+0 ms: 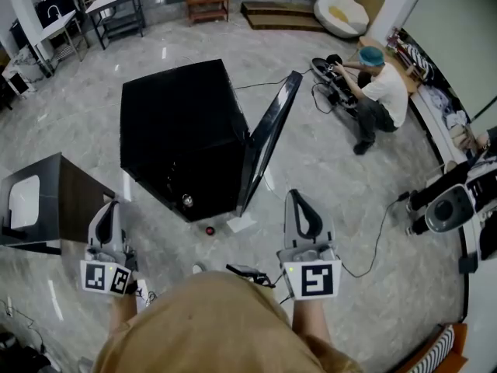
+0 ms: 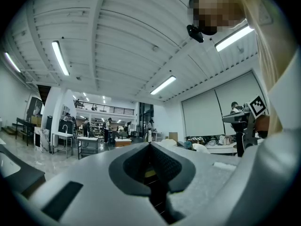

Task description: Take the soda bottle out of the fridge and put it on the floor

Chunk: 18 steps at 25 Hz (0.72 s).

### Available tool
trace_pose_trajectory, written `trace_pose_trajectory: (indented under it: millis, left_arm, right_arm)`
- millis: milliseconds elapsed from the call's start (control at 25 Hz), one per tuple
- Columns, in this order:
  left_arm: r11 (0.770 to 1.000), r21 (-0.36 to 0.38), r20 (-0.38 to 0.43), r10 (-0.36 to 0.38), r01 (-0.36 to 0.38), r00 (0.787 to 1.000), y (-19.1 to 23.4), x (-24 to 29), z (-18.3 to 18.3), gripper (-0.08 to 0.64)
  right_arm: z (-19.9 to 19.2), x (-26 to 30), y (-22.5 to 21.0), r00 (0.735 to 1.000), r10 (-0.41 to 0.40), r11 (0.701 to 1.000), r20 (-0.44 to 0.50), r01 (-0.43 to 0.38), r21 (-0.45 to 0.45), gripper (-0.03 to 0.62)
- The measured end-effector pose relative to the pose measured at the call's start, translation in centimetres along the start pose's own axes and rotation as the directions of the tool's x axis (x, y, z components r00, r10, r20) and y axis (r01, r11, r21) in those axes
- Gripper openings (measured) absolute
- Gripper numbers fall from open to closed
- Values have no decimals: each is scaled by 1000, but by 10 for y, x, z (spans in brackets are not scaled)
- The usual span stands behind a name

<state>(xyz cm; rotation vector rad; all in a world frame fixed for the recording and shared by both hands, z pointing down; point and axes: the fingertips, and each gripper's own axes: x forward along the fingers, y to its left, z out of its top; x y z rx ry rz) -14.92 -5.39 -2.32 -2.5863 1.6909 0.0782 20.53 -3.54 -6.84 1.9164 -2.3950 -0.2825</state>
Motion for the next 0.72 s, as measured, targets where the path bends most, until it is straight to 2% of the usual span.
trace_pose_trajectory:
  millis: [480, 720]
  left_arm:
    - [1000, 3, -4, -25, 25, 1000, -2, -7, 3, 3]
    - [997, 3, 4, -72, 72, 997, -8, -1, 6, 2]
  right_arm:
    - [16, 1, 6, 1000, 14, 1000, 14, -14, -3, 2]
    - [12, 11, 24, 998, 67, 998, -11, -67, -5, 2]
